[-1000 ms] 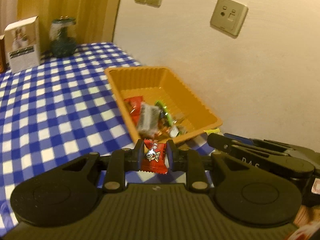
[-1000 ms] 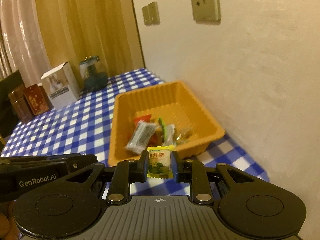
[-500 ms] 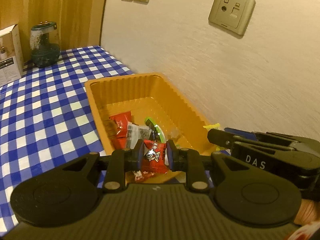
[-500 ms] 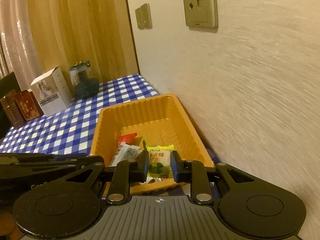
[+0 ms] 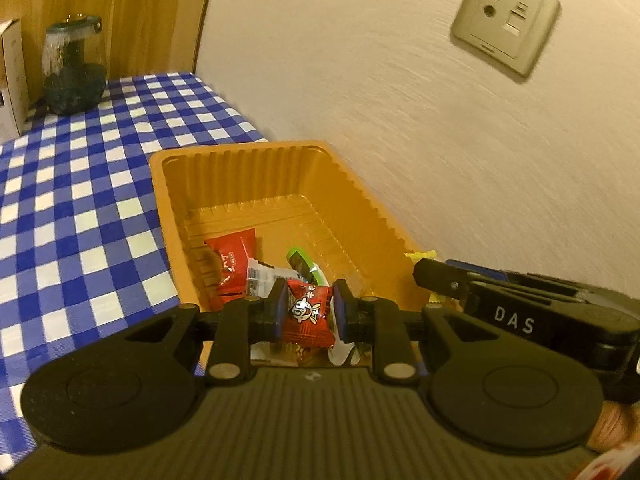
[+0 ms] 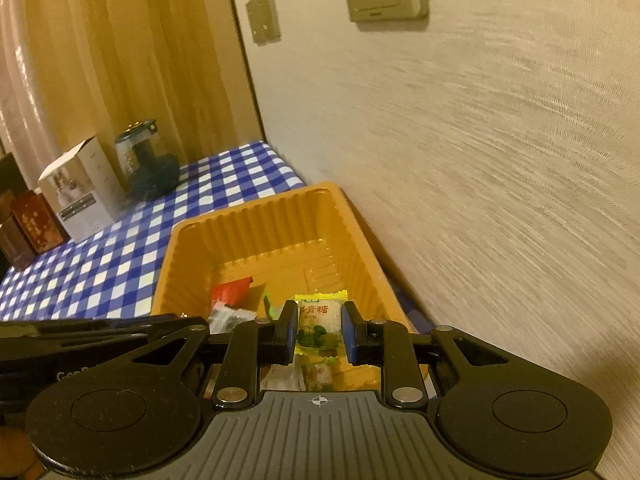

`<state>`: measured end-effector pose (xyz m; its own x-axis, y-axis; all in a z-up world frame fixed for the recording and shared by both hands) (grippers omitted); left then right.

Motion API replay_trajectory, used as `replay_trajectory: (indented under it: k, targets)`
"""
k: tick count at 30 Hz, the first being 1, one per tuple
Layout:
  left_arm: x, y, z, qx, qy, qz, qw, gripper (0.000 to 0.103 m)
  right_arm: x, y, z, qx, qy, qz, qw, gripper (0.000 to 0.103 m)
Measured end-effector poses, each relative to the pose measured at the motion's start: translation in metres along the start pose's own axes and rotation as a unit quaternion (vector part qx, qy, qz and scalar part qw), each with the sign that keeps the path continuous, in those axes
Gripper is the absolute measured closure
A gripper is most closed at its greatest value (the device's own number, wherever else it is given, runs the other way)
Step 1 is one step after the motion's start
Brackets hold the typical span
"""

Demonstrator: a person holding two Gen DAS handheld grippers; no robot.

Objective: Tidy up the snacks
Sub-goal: 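Open the left tool to drop the red candy while the right tool releases the yellow packet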

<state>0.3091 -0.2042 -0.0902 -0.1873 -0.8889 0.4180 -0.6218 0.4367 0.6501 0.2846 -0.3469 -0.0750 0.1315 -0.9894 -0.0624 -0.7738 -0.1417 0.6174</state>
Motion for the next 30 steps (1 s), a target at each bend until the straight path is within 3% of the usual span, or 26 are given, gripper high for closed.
replay_trajectory:
  k: [4, 5, 6, 19, 30]
  targets:
    - [0.001, -0.009, -0.002, -0.007, 0.002, 0.009, 0.9999, 0.078, 0.005, -0.005, -0.001, -0.003, -0.008, 0.000, 1.000, 0.079]
    - [0.000, -0.011, -0.003, -0.007, 0.003, 0.009, 0.9999, 0.062, 0.006, -0.006, -0.001, -0.003, -0.009, -0.001, 1.000, 0.079]
    - [-0.002, -0.011, -0.003, -0.004, 0.004, 0.006, 1.0000, 0.056, 0.007, -0.006, 0.000, -0.004, -0.010, -0.001, 1.000, 0.079]
    - [-0.017, 0.006, -0.002, 0.012, -0.027, -0.030, 0.9991, 0.056, -0.005, -0.004, -0.001, -0.006, -0.010, -0.014, 1.000, 0.079]
    - [-0.025, 0.008, 0.001, 0.011, -0.027, -0.030, 0.9991, 0.056, -0.016, -0.010, -0.007, -0.005, -0.004, -0.019, 1.000, 0.079]
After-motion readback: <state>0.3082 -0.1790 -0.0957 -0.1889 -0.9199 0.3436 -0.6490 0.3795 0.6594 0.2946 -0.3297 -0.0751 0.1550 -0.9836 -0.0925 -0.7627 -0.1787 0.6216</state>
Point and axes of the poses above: each gripper's, at about its wrist camera, not at the fingertips, and y roughly against the way its jaws point, x to its right, z to its underside, the point moved 7 cm from there along -y, roughly the way its jaws point, and after that the axes turned 11 degrees about y, right-handed, at the moved point
